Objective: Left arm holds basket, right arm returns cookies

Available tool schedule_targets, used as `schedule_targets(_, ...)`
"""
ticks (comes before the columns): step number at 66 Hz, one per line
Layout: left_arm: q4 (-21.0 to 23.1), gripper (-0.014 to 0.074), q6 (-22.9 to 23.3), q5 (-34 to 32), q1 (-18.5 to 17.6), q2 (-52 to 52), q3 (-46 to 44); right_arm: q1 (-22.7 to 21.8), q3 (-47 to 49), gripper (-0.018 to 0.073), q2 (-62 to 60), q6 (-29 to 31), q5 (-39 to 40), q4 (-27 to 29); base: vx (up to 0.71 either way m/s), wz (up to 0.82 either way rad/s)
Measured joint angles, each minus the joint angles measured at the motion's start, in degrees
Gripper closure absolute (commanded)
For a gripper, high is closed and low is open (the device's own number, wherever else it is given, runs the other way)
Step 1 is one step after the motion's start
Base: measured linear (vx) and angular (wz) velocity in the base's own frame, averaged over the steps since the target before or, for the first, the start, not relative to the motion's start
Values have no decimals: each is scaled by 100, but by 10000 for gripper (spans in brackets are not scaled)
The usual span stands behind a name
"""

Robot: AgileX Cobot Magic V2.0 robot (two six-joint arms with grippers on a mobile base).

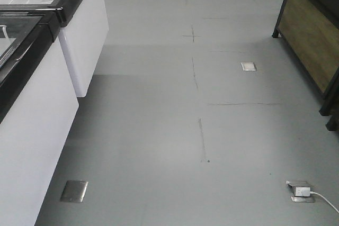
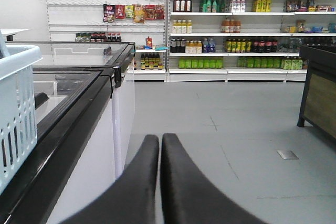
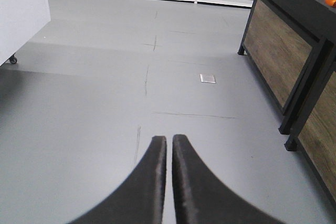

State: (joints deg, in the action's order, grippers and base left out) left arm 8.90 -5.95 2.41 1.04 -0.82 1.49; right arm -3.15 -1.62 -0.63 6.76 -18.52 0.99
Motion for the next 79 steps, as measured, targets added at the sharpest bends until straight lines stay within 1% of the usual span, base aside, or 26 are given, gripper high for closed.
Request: schedule_targets(79,0,602,0,0,0,0,0,0,0,556,0,0,0,0,0,0)
